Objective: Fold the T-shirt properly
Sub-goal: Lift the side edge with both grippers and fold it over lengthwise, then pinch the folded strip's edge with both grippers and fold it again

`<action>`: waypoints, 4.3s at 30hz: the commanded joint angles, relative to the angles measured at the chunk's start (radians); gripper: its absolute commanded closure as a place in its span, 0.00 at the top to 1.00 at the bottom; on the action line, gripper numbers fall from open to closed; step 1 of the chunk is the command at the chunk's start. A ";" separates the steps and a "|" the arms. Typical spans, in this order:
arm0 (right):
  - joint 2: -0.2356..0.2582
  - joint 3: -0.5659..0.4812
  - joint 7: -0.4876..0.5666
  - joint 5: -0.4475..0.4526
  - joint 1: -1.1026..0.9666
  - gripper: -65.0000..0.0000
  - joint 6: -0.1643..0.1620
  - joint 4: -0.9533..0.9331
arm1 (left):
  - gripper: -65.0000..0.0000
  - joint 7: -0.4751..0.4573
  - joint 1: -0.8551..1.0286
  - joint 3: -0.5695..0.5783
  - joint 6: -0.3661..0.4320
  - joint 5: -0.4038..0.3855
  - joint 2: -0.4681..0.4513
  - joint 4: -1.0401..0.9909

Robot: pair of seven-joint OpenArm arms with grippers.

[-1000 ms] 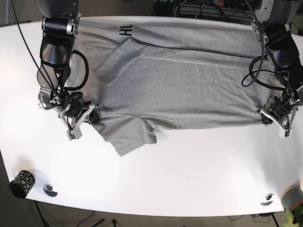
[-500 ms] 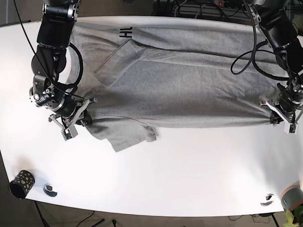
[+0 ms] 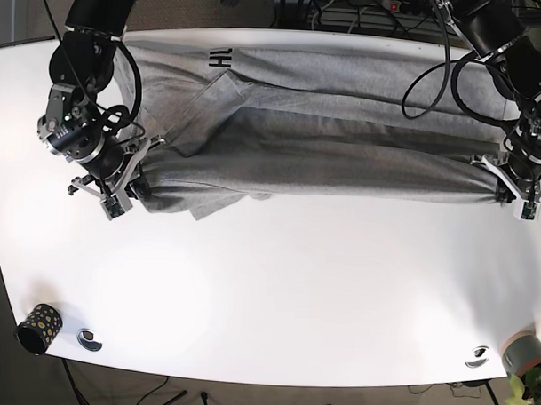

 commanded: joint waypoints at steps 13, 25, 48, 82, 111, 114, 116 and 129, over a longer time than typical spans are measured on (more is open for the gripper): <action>-0.057 0.107 0.010 0.003 -0.216 0.00 -0.001 0.149 | 0.00 0.003 0.149 -0.091 0.002 -0.007 0.020 0.085; -0.072 0.145 -0.056 0.056 -0.328 0.01 -0.001 0.123 | 0.04 0.003 0.299 -0.083 0.002 -0.007 0.018 0.083; -0.070 0.150 -0.102 0.425 -0.341 0.61 -0.010 0.146 | 0.63 0.003 0.296 0.073 0.002 0.000 0.067 0.166; -0.070 0.121 -0.011 0.025 0.049 0.51 -0.006 -0.351 | 0.63 -0.035 0.053 0.151 0.002 0.095 0.003 -0.219; -0.043 -0.097 0.099 0.022 0.463 0.52 -0.013 -0.747 | 0.63 -0.055 0.014 0.144 0.002 0.117 0.026 -0.201; -0.043 -0.111 0.104 0.022 0.465 0.52 -0.013 -0.798 | 0.63 -0.055 0.014 0.107 0.002 0.112 0.046 -0.139; -0.044 -0.112 0.115 0.022 0.465 0.52 -0.013 -0.824 | 0.63 -0.055 0.014 0.087 0.002 0.098 0.064 -0.099; -0.115 -0.194 0.136 0.022 0.460 0.52 -0.013 -0.837 | 0.63 0.006 0.029 0.079 0.002 0.069 0.067 -0.035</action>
